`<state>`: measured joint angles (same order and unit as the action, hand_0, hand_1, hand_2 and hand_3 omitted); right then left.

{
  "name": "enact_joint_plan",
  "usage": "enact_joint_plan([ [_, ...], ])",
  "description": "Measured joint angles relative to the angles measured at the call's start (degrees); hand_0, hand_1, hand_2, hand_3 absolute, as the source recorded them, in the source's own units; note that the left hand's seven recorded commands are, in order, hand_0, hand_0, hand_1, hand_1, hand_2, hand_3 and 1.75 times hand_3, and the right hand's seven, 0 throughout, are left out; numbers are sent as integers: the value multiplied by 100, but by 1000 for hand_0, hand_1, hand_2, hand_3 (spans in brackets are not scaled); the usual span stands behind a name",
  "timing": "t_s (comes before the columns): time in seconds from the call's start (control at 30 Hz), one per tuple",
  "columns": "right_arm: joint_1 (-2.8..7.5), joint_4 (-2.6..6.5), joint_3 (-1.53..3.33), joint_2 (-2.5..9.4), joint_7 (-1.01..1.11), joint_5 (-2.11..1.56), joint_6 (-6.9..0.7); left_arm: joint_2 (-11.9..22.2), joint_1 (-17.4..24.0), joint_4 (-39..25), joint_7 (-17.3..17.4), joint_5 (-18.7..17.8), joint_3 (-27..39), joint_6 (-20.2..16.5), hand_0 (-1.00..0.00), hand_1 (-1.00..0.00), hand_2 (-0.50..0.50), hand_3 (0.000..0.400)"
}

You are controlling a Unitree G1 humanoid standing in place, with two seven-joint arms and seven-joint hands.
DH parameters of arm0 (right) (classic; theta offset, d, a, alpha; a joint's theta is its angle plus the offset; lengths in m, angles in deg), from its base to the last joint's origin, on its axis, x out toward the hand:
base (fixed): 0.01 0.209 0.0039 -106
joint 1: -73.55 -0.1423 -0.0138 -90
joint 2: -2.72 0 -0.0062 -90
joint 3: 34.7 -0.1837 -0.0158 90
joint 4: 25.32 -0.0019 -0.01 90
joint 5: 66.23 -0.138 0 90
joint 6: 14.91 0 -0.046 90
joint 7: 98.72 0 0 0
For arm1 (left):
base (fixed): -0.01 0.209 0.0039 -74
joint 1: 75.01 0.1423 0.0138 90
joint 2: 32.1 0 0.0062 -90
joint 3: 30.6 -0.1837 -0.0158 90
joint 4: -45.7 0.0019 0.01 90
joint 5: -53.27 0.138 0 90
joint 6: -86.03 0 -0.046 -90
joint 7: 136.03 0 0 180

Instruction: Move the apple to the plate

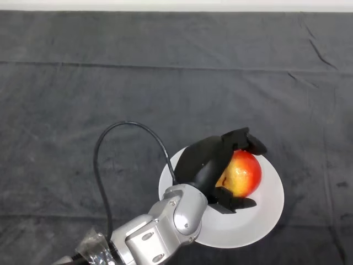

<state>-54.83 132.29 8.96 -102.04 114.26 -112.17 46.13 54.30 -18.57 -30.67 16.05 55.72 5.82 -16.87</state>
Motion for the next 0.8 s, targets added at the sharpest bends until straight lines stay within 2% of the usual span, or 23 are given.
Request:
enact_joint_plan([
  [0.03,0,0,0,0,0,1,0,1,-11,0,42,-2,-4,0,-1000,-1000,0,400],
  [0.07,0,0,0,0,0,1,0,6,-38,1,93,-6,-18,-3,-953,-1000,24,400],
  [0.1,0,0,0,0,0,1,0,12,-70,1,140,-8,-38,-13,-804,-1000,98,400],
  [0.13,0,0,0,0,0,1,0,20,-113,1,183,-9,-72,-34,-604,-953,175,381],
  [0.17,0,0,0,0,0,2,0,27,-147,1,219,-9,-102,-62,-404,-651,124,260],
  [0.2,0,0,0,0,0,2,0,34,-150,1,240,-9,-106,-65,-102,-224,61,89],
  [0.23,0,0,0,0,0,2,0,44,-150,1,275,-10,-113,-79,0,0,0,0],
  [0.53,0,0,0,0,0,3,0,158,-151,0,377,-9,-159,-249,0,0,0,0],
  [0.8,0,0,0,0,1,4,0,262,-149,-8,361,19,38,-253,0,0,0,0],
])
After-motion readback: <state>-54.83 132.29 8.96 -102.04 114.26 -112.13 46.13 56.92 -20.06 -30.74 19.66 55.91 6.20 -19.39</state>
